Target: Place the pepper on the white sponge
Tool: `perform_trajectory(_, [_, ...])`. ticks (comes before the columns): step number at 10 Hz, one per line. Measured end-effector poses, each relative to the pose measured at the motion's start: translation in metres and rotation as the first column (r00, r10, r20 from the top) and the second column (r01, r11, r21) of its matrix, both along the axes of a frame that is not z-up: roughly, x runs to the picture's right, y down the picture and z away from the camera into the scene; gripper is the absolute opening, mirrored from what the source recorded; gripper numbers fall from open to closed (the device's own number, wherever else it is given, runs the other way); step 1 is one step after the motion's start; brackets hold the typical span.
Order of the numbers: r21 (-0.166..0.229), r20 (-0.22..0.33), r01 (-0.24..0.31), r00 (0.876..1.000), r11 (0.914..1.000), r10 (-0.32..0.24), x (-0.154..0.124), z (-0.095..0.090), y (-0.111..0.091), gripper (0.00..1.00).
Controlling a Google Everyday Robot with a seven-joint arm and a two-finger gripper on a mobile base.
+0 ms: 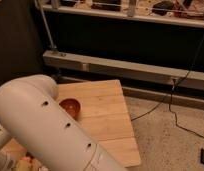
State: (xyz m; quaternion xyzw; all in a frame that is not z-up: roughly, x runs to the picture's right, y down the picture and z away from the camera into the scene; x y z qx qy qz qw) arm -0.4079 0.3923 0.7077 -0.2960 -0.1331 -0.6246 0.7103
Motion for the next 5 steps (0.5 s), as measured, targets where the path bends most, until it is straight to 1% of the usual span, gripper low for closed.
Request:
perform_trajectory(2, [-0.008,0.010,0.003,1.000,1.0000,-0.003,-0.0025,-0.0043,0.0057,0.37])
perform_trajectory(5, [-0.007,0.021,-0.016,1.000,0.9998,0.016,0.0007,-0.0115,0.0116,0.37])
